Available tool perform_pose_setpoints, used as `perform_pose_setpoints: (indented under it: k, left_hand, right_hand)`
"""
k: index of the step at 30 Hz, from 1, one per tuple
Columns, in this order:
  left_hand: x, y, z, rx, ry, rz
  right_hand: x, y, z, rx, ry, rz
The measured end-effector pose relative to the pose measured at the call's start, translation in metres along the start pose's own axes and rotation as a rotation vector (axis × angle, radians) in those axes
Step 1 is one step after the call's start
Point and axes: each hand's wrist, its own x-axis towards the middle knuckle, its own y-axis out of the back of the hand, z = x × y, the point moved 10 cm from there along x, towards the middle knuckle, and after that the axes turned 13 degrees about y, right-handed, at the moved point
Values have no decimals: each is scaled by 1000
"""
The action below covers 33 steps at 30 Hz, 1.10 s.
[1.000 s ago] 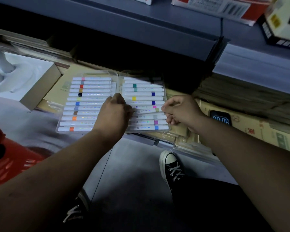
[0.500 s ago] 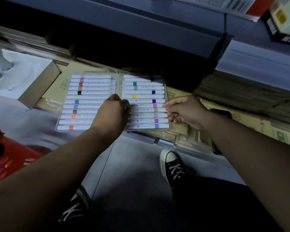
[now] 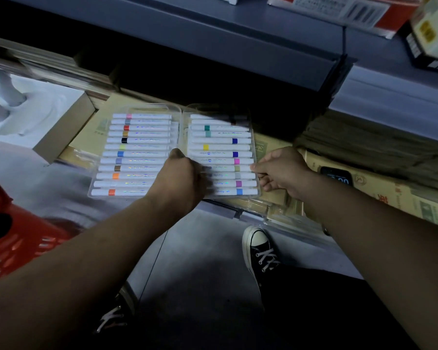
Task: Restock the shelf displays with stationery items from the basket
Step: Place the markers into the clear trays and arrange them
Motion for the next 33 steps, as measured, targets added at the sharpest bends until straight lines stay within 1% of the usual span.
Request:
perform_pose_setpoints:
  k: [3,5,7,14,18,21,27,33]
  left_hand:
    - [4,11,-15,-174,168,35]
    - [5,15,-19,-259,236,44]
    - [5,17,-20,-328,271,50]
    - [1,15,-36,-456,322,81]
    - [3,11,-27,-409,309,48]
    - [4,9,-21,-440,315,31]
    - [10,14,-28,-441,371,82]
    - [16,9,-30,-538,422,44]
  right_hand:
    - [-1,1,-5,-83,48,14]
    - [-3,2,-12,-192,103,29]
    - [-6,2,-17,-249,140,41]
    - [-4,-1,-21,-254,175,24]
    - [-3,-2,-21,-242,166,-2]
    - [-2,-2,-21,-246,164,4]
    - [-1,-4,-18,-253,161,-28]
    - [-1,-5,-16,-205,167,-27]
